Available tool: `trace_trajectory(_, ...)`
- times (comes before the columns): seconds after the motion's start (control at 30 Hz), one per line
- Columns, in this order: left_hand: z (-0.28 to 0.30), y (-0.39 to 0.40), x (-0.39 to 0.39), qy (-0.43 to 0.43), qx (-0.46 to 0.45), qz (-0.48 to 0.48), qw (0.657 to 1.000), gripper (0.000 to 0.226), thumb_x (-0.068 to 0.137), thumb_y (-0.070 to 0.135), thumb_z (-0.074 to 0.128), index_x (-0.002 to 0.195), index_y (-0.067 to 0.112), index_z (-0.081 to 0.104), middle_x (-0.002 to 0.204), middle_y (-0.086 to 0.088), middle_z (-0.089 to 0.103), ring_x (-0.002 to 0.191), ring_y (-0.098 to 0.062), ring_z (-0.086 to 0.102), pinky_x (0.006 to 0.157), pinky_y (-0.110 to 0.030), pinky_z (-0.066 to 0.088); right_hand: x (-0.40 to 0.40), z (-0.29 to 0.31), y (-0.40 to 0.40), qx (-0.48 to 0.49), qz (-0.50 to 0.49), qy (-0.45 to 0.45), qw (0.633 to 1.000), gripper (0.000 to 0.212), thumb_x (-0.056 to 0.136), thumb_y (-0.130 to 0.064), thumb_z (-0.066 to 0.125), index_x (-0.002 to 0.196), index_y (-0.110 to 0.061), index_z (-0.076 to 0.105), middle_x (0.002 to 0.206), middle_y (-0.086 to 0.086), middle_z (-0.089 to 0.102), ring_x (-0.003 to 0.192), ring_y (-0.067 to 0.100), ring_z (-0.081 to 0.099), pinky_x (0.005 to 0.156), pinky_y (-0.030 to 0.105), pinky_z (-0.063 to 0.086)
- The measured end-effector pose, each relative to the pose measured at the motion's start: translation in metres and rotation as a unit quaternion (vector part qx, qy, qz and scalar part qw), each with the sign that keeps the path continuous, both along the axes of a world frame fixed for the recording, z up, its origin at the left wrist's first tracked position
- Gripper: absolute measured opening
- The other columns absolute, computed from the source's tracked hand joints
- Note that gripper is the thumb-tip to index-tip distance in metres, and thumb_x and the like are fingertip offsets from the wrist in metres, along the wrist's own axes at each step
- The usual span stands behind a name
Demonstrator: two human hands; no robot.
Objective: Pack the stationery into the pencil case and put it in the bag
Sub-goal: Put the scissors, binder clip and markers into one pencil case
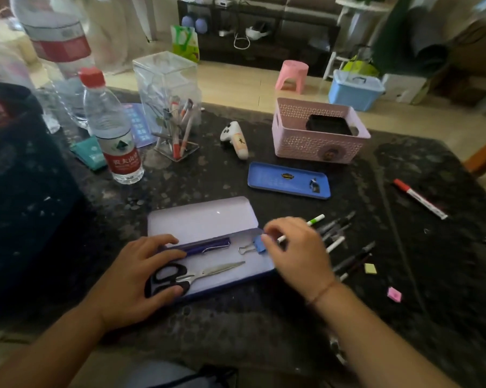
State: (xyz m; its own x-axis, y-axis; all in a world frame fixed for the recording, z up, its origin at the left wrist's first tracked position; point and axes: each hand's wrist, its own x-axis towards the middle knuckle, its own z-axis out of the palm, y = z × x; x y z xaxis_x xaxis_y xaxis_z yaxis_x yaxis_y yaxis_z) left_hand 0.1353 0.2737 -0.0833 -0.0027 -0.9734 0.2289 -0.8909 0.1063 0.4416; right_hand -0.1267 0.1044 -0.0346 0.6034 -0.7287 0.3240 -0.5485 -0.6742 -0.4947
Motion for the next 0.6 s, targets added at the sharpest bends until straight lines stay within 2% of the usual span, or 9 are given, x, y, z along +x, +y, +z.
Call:
trace_trajectory(0.07,-0.001,0.0,0.0,-0.002,-0.003,0.0,1.0,0.058,0.084,0.067,0.053,0.13,0.032,0.057,0.138,0.007,0.049,0.125,-0.015,0.048,0.105,-0.037,0.034,-0.043,0.004,-0.024,-0.053,0.026,0.056,0.997,0.01,0.078,-0.015,0.069,0.085,-0.021,0.067,0.085,-0.004,0.065,0.083,0.018,0.059,0.075,0.032,0.049)
trace_trajectory(0.17,0.001,0.0,0.0,-0.004,-0.003,-0.005,1.0,0.065,0.084,0.065,0.055,0.137,0.029,0.051,0.135,0.008,0.05,0.122,-0.014,0.048,0.104,-0.035,0.034,-0.087,0.006,-0.051,-0.067,0.072,0.209,0.973,0.02,0.073,-0.013,0.074,0.087,-0.028,0.069,0.093,-0.009,0.064,0.088,0.018,0.061,0.071,0.033,0.053)
trace_trajectory(0.27,0.005,0.001,-0.002,0.001,0.003,0.0,1.0,0.072,0.081,0.067,0.057,0.143,0.032,0.041,0.133,0.01,0.051,0.121,-0.012,0.048,0.104,-0.034,0.034,-0.097,0.007,-0.063,-0.083,0.139,0.278,0.947,0.03,0.068,-0.015,0.079,0.09,-0.031,0.068,0.097,-0.01,0.064,0.088,0.015,0.063,0.065,0.03,0.055)
trace_trajectory(0.33,0.006,0.001,-0.002,0.006,0.01,0.001,1.0,0.075,0.081,0.069,0.057,0.144,0.035,0.037,0.133,0.011,0.051,0.122,-0.011,0.047,0.105,-0.035,0.035,-0.099,0.008,-0.067,-0.113,0.171,0.293,0.934,0.037,0.061,-0.014,0.083,0.091,-0.029,0.069,0.096,-0.009,0.067,0.083,0.014,0.066,0.062,0.026,0.055)
trace_trajectory(0.43,0.008,0.001,-0.002,-0.001,0.013,-0.01,1.0,0.076,0.081,0.069,0.056,0.145,0.034,0.037,0.134,0.01,0.051,0.123,-0.011,0.046,0.105,-0.036,0.034,-0.101,0.003,-0.07,-0.128,0.18,0.273,0.936,0.04,0.056,-0.015,0.086,0.091,-0.026,0.07,0.093,-0.006,0.068,0.079,0.016,0.067,0.062,0.026,0.056)
trace_trajectory(0.6,0.008,0.001,-0.002,-0.023,0.023,-0.029,0.999,0.066,0.081,0.068,0.057,0.138,0.036,0.048,0.137,0.009,0.048,0.125,-0.013,0.045,0.105,-0.041,0.034,-0.094,0.008,-0.066,-0.117,0.16,0.241,0.95,0.032,0.065,-0.012,0.081,0.088,-0.026,0.064,0.089,-0.009,0.064,0.082,0.015,0.06,0.068,0.031,0.055)
